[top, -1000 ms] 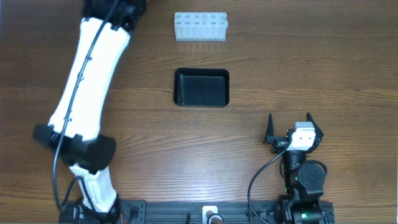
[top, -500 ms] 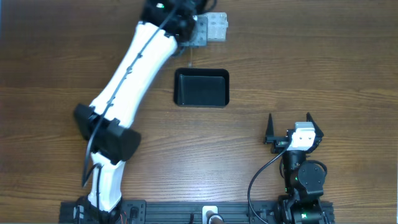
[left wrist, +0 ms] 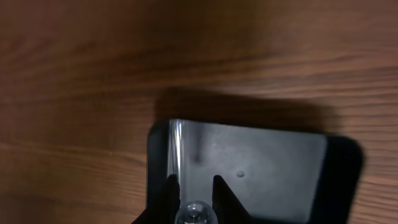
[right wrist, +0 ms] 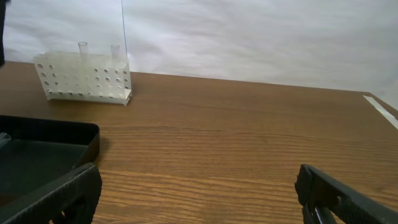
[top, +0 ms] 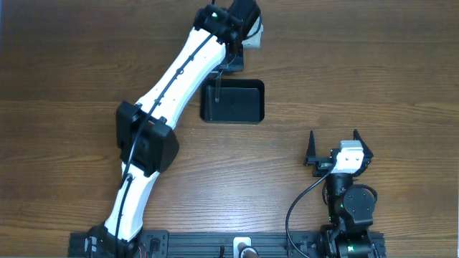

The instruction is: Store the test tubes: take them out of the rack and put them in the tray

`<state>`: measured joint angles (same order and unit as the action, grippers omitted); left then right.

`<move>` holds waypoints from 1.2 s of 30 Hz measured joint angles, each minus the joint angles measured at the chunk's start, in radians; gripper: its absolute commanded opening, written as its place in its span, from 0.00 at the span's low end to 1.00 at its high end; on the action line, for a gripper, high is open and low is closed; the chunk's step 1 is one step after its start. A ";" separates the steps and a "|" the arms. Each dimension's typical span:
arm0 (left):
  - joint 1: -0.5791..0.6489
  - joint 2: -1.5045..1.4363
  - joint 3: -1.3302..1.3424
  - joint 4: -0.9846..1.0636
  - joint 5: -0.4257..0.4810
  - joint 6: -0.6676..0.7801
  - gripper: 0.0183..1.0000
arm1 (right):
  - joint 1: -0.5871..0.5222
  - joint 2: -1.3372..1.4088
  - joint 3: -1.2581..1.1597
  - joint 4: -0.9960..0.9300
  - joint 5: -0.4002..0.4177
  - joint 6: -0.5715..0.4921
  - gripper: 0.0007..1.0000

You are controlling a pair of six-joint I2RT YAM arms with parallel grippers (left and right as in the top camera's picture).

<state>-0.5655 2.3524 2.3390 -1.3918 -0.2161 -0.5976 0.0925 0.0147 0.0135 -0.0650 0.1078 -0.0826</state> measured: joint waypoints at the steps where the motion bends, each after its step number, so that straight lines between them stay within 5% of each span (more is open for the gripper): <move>1: 0.000 0.011 0.000 -0.001 0.002 -0.006 0.10 | 0.000 0.000 0.000 0.000 0.000 0.000 0.99; 36: 0.000 0.143 0.000 -0.014 0.090 -0.033 0.17 | 0.000 0.000 0.000 0.000 0.000 0.000 0.99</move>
<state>-0.5655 2.4950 2.3386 -1.4063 -0.1261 -0.6308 0.0925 0.0147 0.0135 -0.0654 0.1078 -0.0826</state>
